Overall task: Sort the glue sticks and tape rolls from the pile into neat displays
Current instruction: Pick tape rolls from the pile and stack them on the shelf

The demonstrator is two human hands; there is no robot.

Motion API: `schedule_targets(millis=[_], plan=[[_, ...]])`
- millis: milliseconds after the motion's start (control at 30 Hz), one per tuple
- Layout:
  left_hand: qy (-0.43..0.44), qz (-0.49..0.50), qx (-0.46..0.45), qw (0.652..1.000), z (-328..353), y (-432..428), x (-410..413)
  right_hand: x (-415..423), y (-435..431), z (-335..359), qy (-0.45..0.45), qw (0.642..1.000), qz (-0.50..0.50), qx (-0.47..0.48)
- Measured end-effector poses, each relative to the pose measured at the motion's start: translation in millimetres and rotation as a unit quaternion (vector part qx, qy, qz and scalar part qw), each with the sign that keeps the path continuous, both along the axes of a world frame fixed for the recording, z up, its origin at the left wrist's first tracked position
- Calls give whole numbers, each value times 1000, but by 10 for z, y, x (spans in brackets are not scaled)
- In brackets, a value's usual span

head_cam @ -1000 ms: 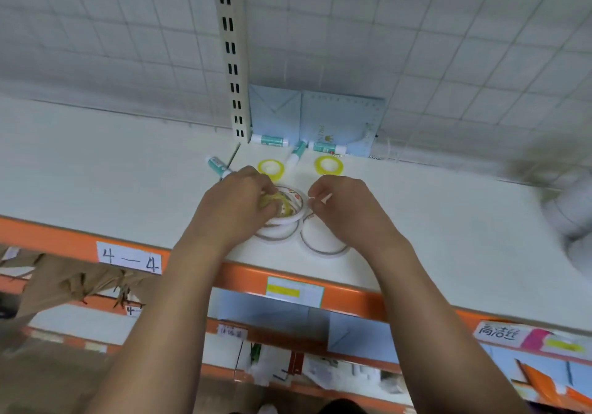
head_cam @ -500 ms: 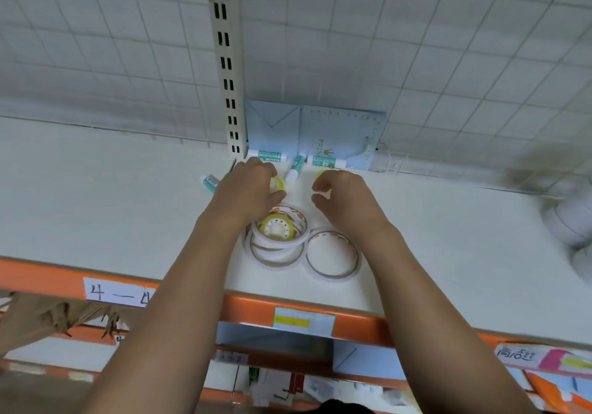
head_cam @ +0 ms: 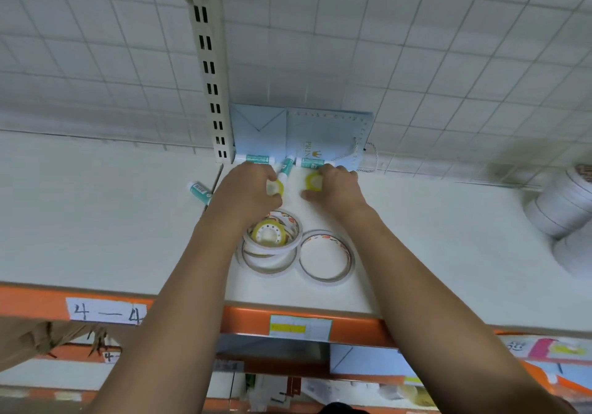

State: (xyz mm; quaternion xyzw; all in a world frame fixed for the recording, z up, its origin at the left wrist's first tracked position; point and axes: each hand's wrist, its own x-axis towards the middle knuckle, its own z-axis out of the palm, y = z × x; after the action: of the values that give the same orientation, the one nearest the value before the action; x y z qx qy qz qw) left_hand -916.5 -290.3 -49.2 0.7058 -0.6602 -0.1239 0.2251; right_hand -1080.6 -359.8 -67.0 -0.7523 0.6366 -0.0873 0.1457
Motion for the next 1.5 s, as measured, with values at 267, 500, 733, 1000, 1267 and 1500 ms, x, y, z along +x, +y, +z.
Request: schedule_targets(millis=[267,500,733,1000,1267,1500], plan=[[-2,-66,-6,998,163,240,-546,-622,582,222,-90,995,2,-36],[-28,-165,0,986,315,441,-1570,-1698,1270,281,-87,991,-64,-75],[-32,-262,-5,965,390,655,-3140,-3181,1821,250,-81,981,-160,-72],[-11,-319,-6,948,351,923,-4839,-4857,2105,250,-86,969,-220,-71],[-5,-326,-7,945,229,786,-5622,-5598,1930,201,-95,964,-232,-86],[-23,-319,-15,947,162,373,-5919,-5850,1449,174,-96,968,-214,-93]])
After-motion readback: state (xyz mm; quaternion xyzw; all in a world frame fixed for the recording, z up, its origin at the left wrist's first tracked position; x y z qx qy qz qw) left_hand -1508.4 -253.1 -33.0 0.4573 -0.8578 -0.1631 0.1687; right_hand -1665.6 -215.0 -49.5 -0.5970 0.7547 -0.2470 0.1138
